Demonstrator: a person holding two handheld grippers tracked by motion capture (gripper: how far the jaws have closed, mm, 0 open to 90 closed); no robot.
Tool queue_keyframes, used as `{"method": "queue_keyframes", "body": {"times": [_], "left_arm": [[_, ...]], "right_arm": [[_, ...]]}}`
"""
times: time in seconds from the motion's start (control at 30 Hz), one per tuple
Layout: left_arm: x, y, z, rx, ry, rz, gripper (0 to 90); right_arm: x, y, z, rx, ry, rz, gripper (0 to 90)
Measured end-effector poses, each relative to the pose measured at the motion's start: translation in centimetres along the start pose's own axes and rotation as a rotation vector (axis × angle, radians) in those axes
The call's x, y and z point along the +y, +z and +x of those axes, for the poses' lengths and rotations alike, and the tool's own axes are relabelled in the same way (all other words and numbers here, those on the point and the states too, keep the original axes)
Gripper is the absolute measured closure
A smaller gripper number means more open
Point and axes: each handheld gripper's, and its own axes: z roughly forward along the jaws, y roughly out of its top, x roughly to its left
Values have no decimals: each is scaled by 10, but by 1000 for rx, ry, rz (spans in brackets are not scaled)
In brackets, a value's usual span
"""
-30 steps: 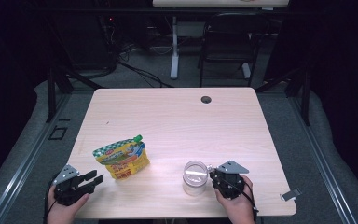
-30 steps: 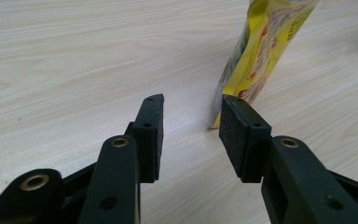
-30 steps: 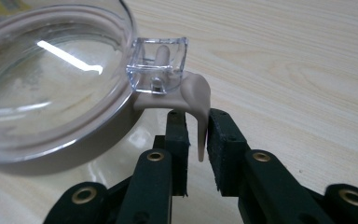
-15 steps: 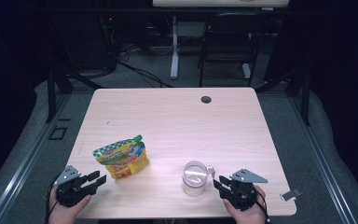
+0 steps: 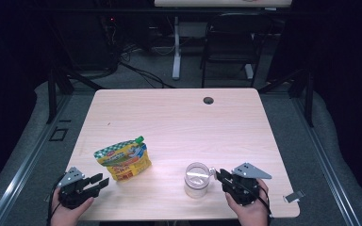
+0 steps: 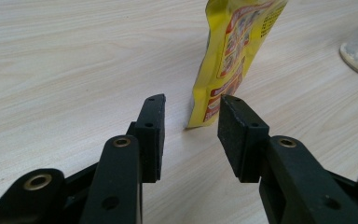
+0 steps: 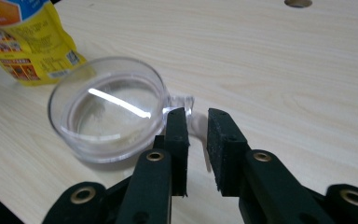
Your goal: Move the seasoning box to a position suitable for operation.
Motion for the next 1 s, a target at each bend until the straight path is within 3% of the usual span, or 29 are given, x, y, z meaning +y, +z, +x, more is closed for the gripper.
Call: {"method": "queue_keyframes", "body": {"times": [0.23, 0.43, 1.0], "left_arm": [[-1, 0, 4, 9, -7, 1, 614], [-2, -1, 7, 15, -17, -4, 614], [-2, 0, 6, 9, -10, 3, 614]], "right_arm": [[11, 10, 1, 4, 6, -30, 780], [13, 17, 1, 1, 9, -5, 800], [11, 18, -6, 33, 62, -23, 821]]}}
